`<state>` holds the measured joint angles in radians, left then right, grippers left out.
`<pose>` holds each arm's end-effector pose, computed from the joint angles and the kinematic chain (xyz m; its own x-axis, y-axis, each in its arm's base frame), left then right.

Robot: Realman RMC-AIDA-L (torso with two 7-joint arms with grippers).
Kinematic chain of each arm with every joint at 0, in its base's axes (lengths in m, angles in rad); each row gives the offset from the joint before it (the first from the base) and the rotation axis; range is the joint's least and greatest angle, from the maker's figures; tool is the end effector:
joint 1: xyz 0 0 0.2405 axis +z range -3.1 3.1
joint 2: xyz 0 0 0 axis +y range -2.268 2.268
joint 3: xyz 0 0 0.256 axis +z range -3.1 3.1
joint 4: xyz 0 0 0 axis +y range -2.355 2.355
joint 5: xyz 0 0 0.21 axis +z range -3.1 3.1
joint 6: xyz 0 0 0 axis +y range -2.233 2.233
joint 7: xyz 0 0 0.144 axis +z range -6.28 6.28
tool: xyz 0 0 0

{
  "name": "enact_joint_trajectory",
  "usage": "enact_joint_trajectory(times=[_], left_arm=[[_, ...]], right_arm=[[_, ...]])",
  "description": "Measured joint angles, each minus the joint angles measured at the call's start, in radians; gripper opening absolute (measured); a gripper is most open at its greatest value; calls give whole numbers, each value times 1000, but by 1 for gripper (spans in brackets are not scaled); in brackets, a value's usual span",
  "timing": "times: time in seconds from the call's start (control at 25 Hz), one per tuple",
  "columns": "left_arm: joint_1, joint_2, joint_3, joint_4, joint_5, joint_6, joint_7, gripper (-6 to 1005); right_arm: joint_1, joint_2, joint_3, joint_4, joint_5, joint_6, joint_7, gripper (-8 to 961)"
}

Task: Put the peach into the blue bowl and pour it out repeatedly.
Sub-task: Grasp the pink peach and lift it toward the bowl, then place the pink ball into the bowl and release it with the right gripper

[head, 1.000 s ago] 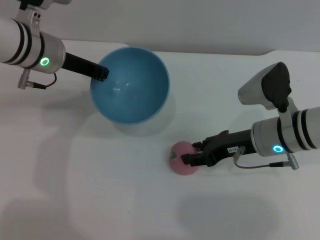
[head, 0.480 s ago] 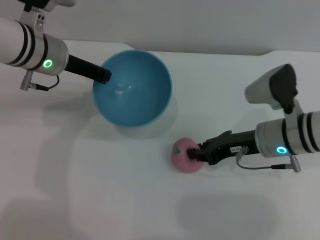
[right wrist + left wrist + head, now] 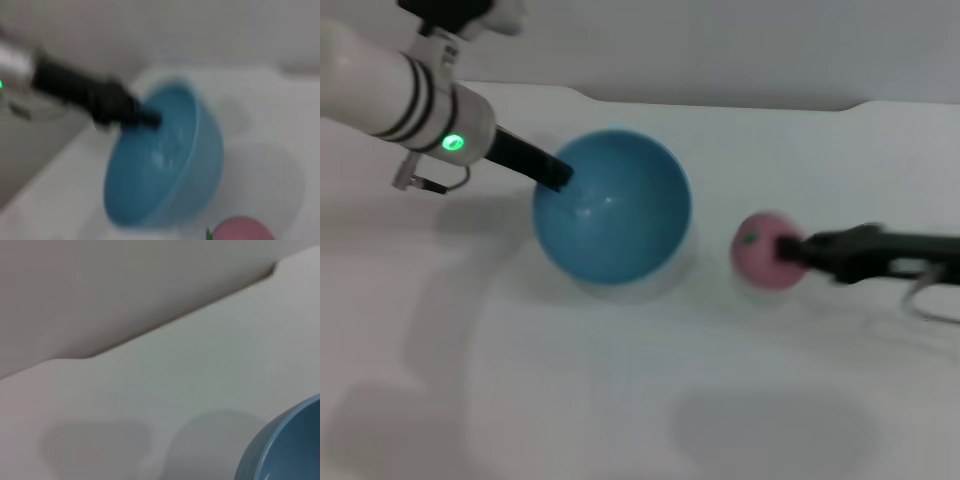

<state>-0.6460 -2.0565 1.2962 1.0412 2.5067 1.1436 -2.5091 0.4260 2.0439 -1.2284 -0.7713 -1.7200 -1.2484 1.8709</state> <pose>-0.2149 0.4047 -0.0083 0.7136 0.6974 0.0671 0.6239 -0.5890 -0.5135 0.2551 0.3348 -0.0305 0.6255 -0.6475 -0.4353 -0.7346 -0.6767 -0.0490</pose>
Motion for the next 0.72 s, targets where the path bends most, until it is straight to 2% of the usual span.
enact_joint_trajectory(times=[0.12,0.24,0.36,0.48,0.72], left_arm=[[-16,-1,86,-5,-2,0,-35,0],[-41,-5,182,-12,-8,1,-86,0],[-76,-12,296,-15,-24,-1,-160,0],[-111,-13,371,-21,-76,-4,-203,-1],[-164,-17,412,-51,-163,8,-230,-1]], right_arm=[[-56,5,181,-65,1,-153,-78,62],[-69,7,324,-111,1,-295,-114,57],[-64,6,348,-149,-1,-363,-119,52],[-48,12,336,-189,-12,-395,-138,52],[13,22,243,-219,-143,-390,-131,53]])
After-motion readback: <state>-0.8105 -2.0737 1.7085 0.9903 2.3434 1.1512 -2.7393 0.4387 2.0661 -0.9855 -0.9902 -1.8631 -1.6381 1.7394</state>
